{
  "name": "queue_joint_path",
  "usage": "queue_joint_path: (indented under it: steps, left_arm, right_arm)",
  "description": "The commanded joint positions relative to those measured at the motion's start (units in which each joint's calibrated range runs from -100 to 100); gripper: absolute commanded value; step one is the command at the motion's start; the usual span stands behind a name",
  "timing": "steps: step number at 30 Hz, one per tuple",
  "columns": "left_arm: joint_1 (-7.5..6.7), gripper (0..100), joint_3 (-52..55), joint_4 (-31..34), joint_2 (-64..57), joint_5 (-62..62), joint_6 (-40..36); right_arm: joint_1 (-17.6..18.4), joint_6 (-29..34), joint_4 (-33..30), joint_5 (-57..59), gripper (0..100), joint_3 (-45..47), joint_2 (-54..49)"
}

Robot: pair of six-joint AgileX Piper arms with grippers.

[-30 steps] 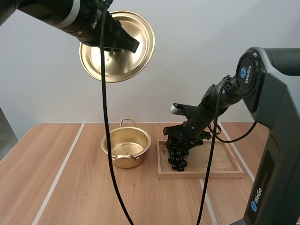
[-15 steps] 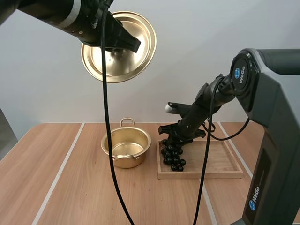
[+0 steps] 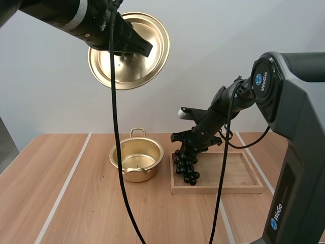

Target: Open the pot, put the grape inside, and close it

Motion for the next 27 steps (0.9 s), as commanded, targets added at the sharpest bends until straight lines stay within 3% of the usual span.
queue_joint_path:
  steps: [1,16,27]
  left_arm:
    - [-0.19,0,-0.6,-0.9,-0.4,-0.5,-0.6]
    - [-0.19,0,-0.9,-0.8,-2.9,-10.1,-0.6]
    - [-0.19,0,-1.0,-7.4,-8.0,-18.0,-0.6]
  right_arm:
    - [0.0,-0.1,0.9,1.5,0,-3.1,-2.5]
    - [0.0,-0.5,1.0,5.0,0,-6.4,-10.9]
    - [0.1,-3.4,2.3,8.1,0,-11.5,-14.8]
